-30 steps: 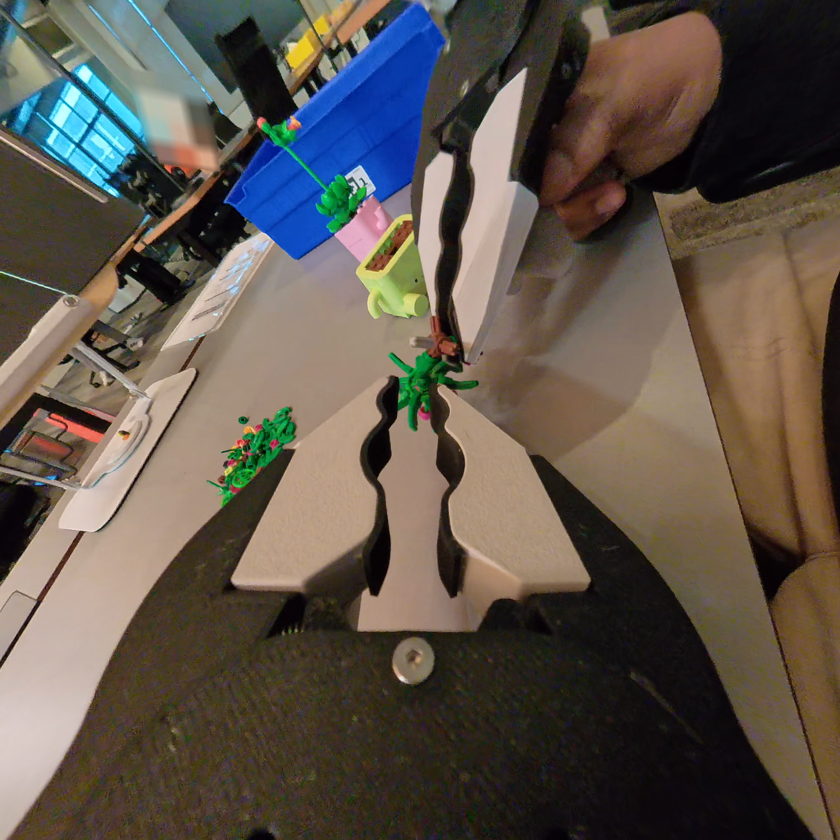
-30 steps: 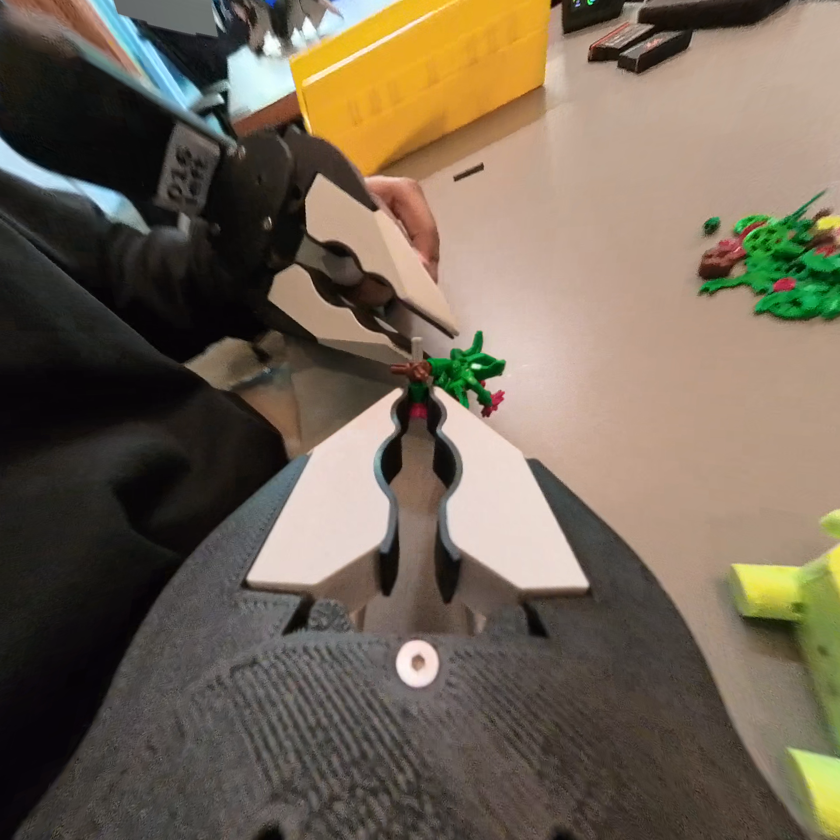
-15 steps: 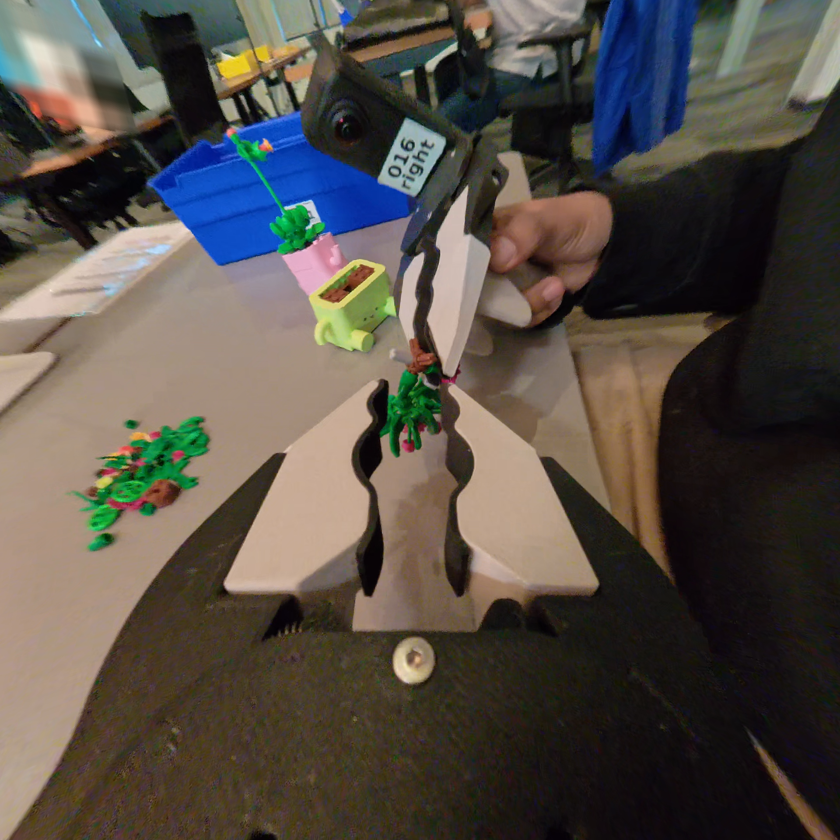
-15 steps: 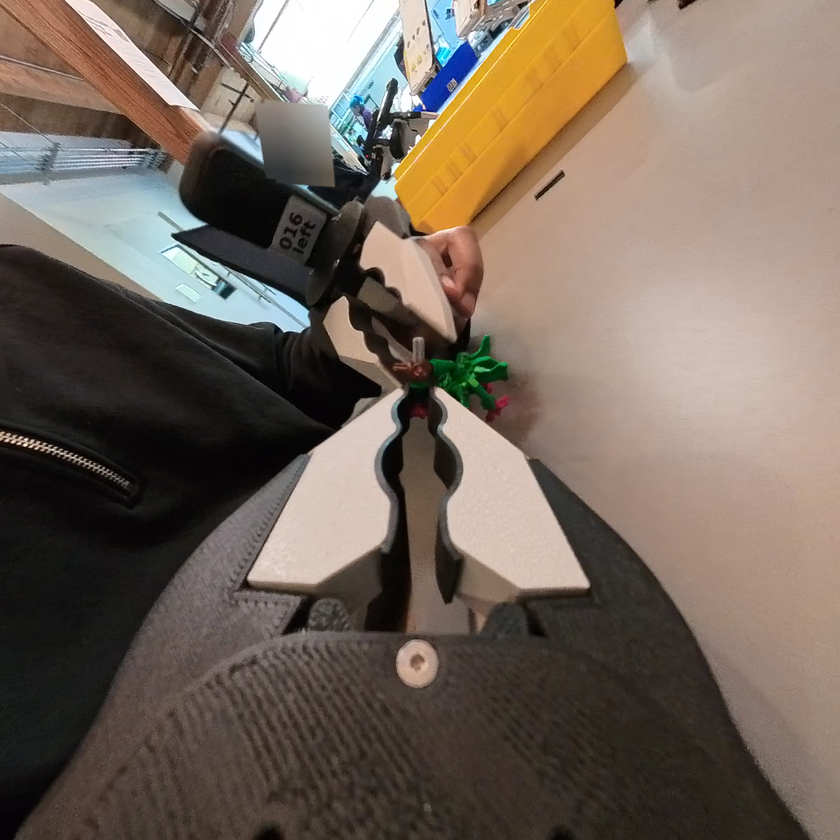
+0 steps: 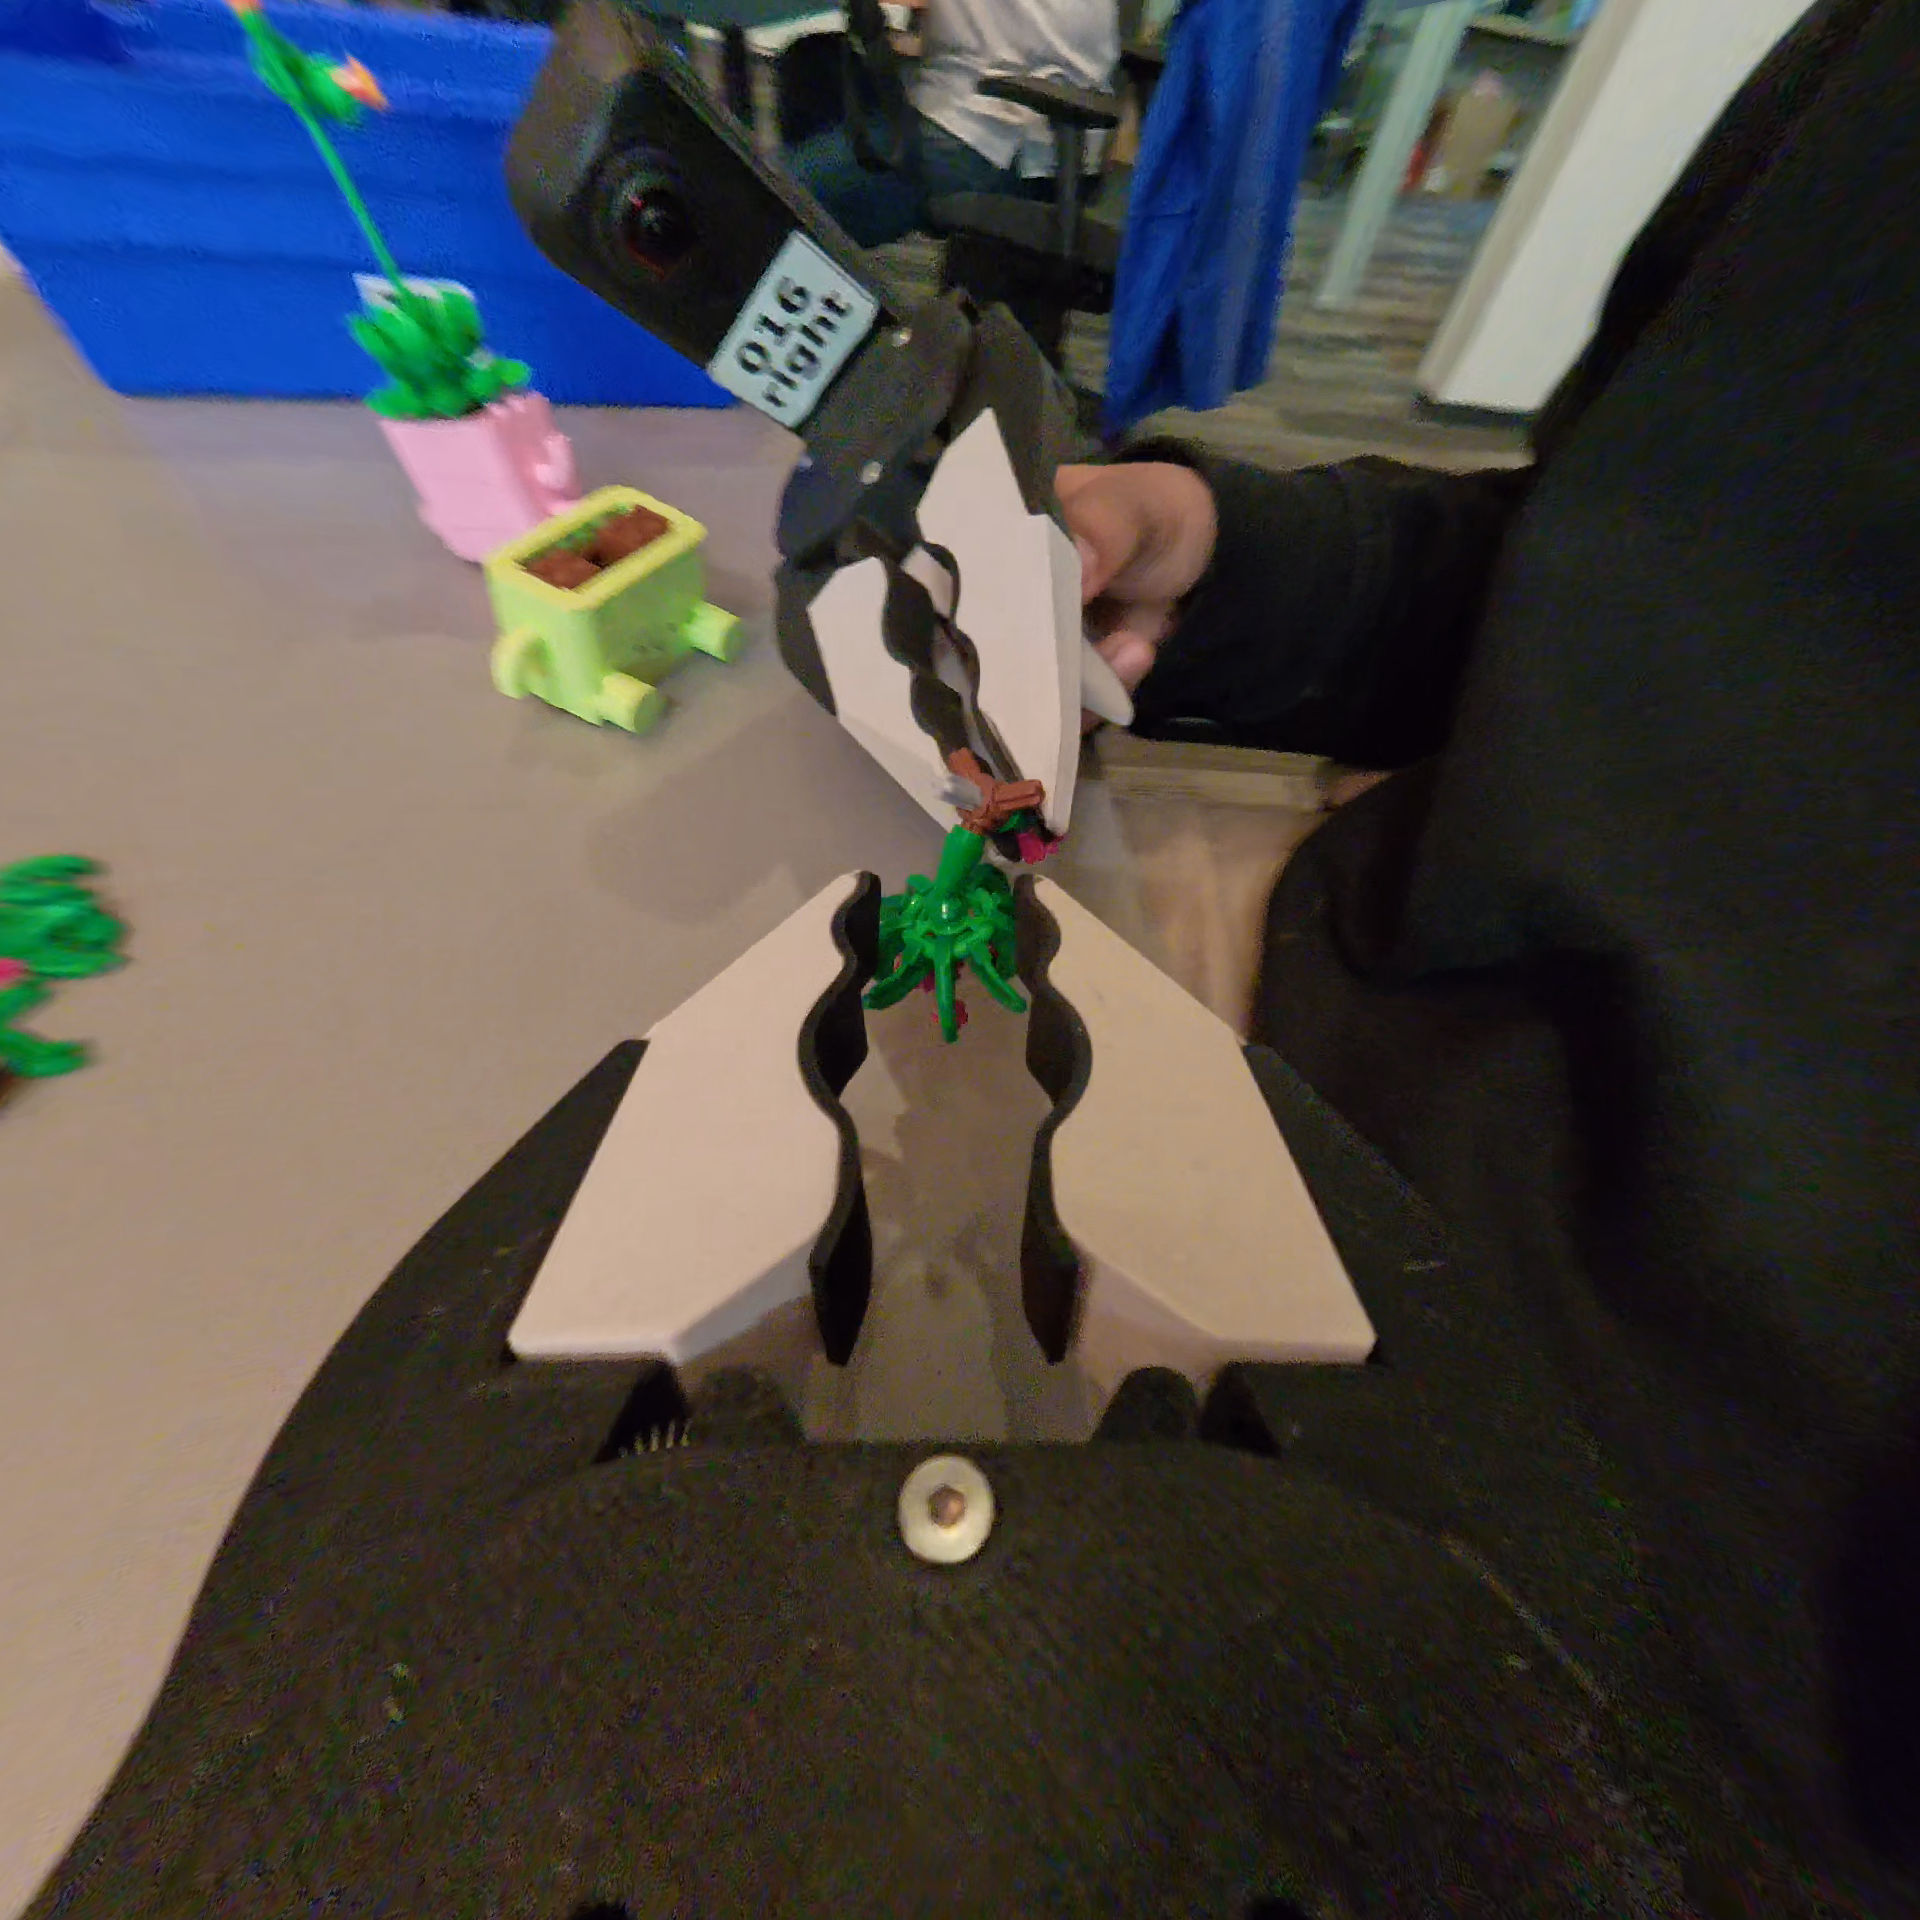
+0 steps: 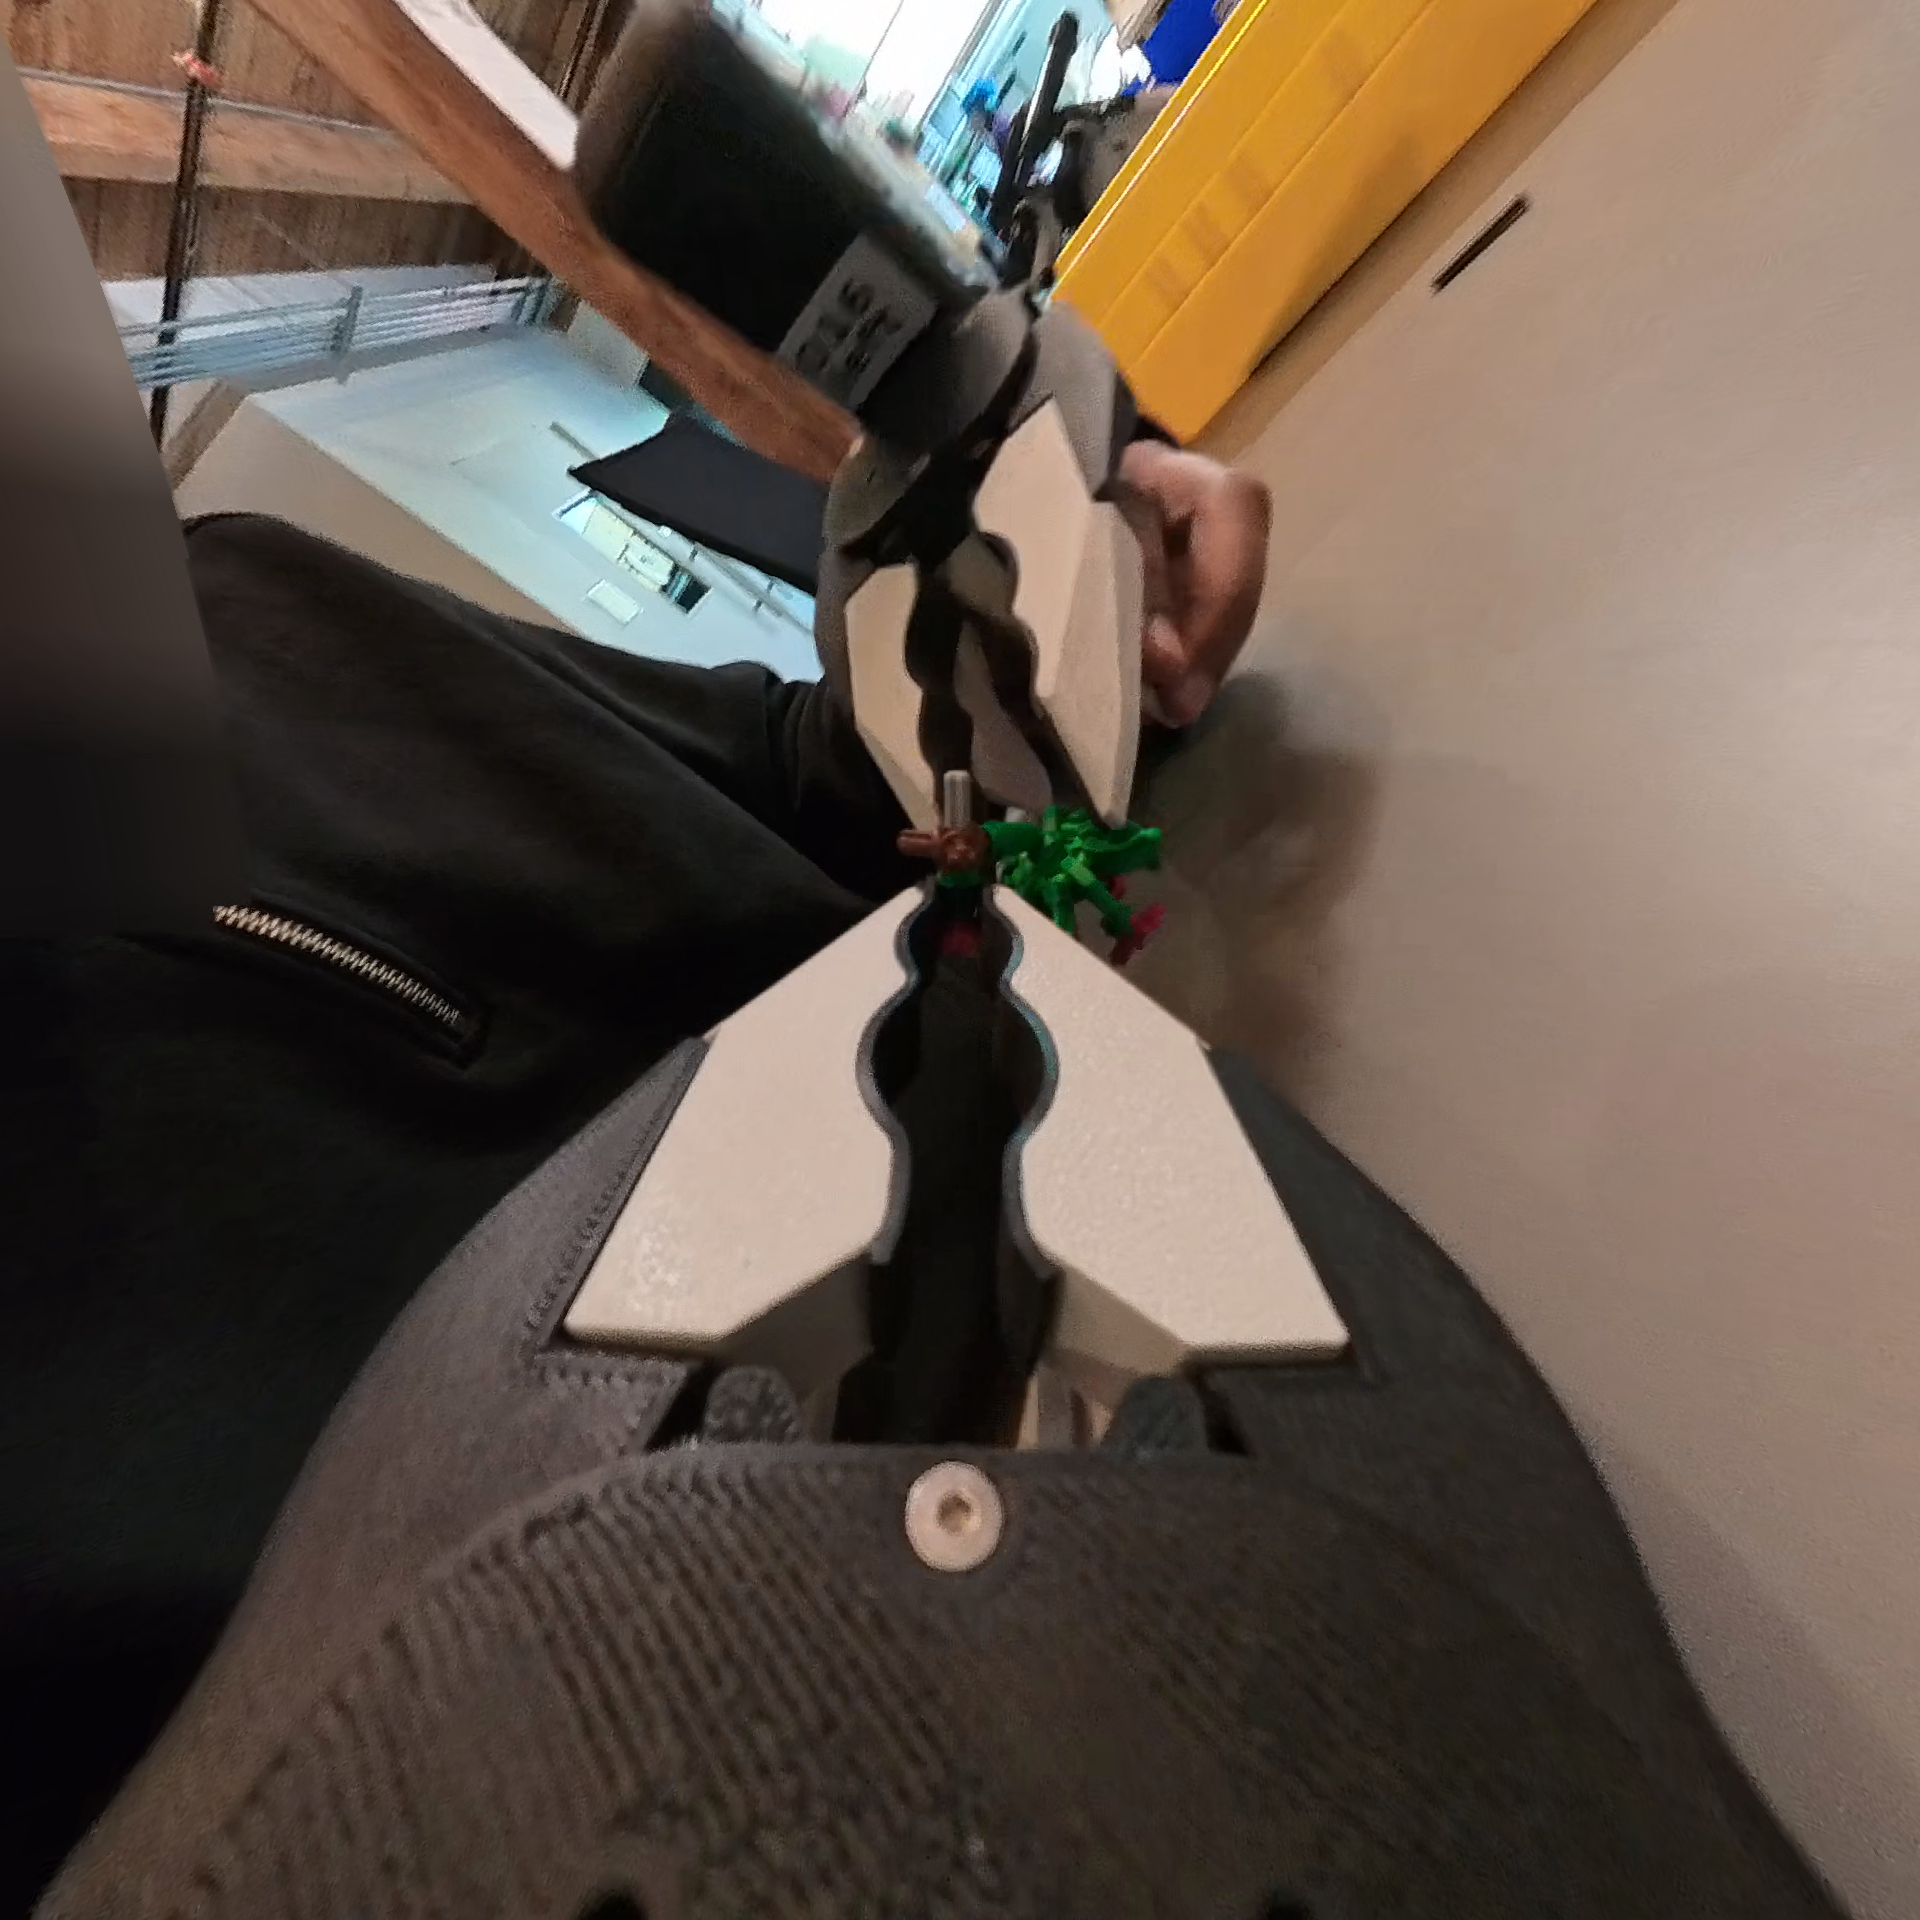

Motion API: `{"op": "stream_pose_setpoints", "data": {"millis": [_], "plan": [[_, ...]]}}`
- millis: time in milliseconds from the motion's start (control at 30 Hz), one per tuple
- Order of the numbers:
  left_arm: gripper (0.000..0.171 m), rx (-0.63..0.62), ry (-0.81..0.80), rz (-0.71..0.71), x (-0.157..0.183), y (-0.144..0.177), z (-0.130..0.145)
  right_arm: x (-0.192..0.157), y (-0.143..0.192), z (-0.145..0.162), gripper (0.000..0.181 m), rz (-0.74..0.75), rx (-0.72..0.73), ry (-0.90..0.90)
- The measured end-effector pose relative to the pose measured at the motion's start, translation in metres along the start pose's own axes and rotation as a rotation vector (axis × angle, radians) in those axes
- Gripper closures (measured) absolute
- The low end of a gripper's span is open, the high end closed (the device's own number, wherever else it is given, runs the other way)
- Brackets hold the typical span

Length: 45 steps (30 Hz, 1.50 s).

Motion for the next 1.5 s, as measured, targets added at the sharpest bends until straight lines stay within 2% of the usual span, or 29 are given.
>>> {"op": "stream_pose_setpoints", "data": {"millis": [100,167,633,700,800,900,967,1033,1100,1200,1300,1500], "plan": [[0.149,0.004,0.119,0.153,0.001,0.0,0.003,-0.001,-0.003,0.004,0.177,-0.019,-0.06,-0.014],[0.15,0.013,0.161,0.206,0.001,0.0,0.004,0.0,-0.004,0.005,0.177,-0.021,-0.073,-0.024],[0.167,-0.058,0.122,0.198,0.005,-0.007,0.004,0.001,-0.007,0.008,0.177,-0.05,-0.131,-0.051],[0.169,-0.038,0.133,0.191,0.003,-0.006,0.004,0.001,-0.005,0.006,0.176,-0.047,-0.097,-0.045],[0.17,-0.008,0.197,0.125,-0.007,-0.004,0.004,-0.001,0.005,-0.002,0.156,-0.025,0.034,0.01],[0.17,0.032,0.255,0.071,-0.015,-0.001,0.005,-0.008,0.016,-0.01,0.157,0.053,0.15,0.152],[0.17,0.035,0.285,0.049,-0.019,-0.001,0.005,-0.016,0.019,-0.013,0.156,0.159,0.212,0.3],[0.171,0.033,0.323,0.001,-0.024,-0.002,0.006,-0.024,0.018,-0.012,0.149,0.323,0.24,0.483],[0.171,0.042,0.374,-0.034,-0.029,-0.002,0.008,-0.029,0.013,-0.008,0.141,0.552,0.214,0.7],[0.171,0.067,0.433,-0.032,-0.035,0.0,0.01,-0.029,-0.001,0.001,0.145,0.826,0.137,0.954],[0.17,0.068,0.434,-0.016,-0.034,-0.001,0.01,-0.028,-0.009,0.002,0.146,0.854,0.124,0.976],[0.17,0.055,0.436,-0.021,-0.032,-0.005,0.009,-0.026,-0.003,-0.005,0.159,0.729,0.147,0.791]]}}
Point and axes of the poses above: each gripper's, where its closed fingertips meet, y back along the fingers, z out of its underside, x = y × z across the jaws, the point moved 10 cm from there along y, back along the fingers, and after that the axes turned 4 degrees about -y, right-handed, at the moved point
